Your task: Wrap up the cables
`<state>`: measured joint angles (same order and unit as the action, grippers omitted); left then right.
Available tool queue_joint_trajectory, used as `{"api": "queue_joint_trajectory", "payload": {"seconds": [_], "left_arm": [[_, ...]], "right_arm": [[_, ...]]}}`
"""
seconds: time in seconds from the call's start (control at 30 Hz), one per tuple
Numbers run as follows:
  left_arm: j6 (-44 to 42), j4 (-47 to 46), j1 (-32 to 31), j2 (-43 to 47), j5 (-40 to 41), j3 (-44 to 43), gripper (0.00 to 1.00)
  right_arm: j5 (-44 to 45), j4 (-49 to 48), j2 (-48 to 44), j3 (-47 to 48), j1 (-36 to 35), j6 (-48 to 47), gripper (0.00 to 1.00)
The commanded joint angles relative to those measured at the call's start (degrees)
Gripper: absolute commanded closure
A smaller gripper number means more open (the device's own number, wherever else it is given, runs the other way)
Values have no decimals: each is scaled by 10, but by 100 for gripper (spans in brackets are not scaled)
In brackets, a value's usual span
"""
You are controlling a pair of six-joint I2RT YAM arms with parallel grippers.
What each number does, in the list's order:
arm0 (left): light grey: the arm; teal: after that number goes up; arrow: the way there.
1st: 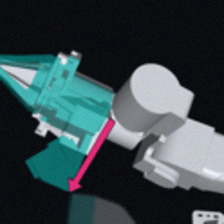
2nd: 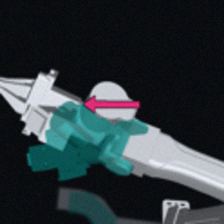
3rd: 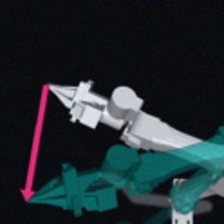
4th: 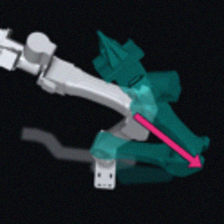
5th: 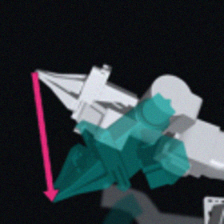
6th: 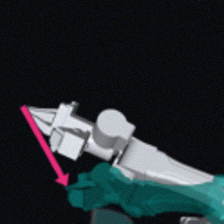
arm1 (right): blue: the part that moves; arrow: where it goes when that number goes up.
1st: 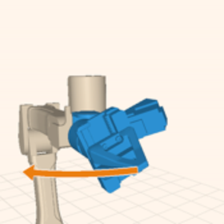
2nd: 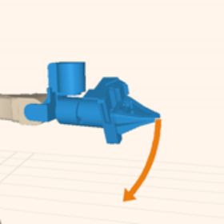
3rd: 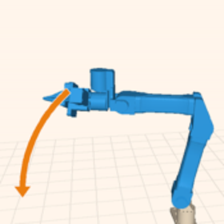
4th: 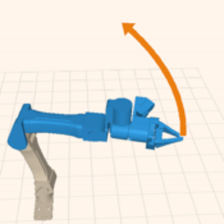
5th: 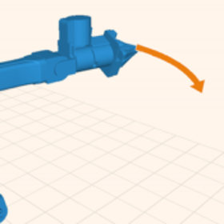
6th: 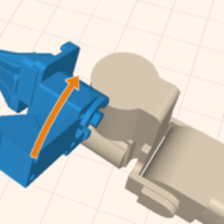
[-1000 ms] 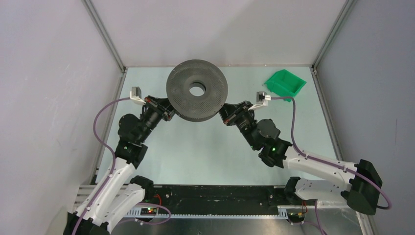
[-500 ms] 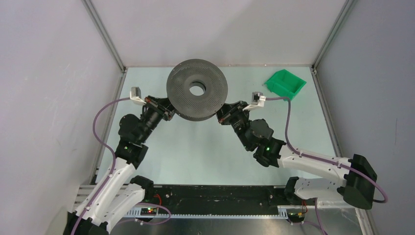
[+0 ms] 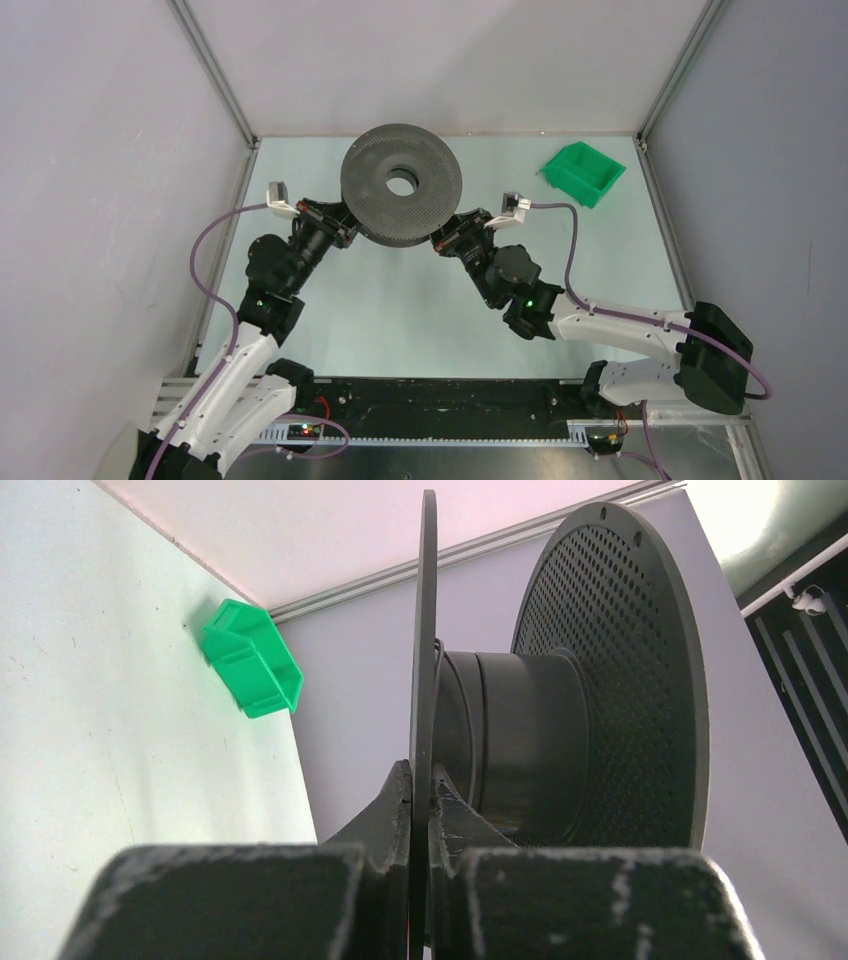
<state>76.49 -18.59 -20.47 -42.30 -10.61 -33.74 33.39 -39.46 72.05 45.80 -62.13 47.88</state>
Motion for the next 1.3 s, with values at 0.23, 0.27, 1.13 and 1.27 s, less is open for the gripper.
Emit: {"api": "queue_joint_trajectory", "payload": {"seconds": [0.23,0.27,1.13,1.27], "left_arm": [[34,-68,-6,24,13,-6,100],[36,-69,-5,27,17,-4,100],[35,-68,-6,30,22,4,100],[35,-69,-5,31,22,5,100]], "right_arm": [[8,-22,29,21,-3,54,100],[12,-15,28,21,-2,58,100],[50,59,-70,-19,6,53,79],[51,75,-90,-25,6,49,76]]}}
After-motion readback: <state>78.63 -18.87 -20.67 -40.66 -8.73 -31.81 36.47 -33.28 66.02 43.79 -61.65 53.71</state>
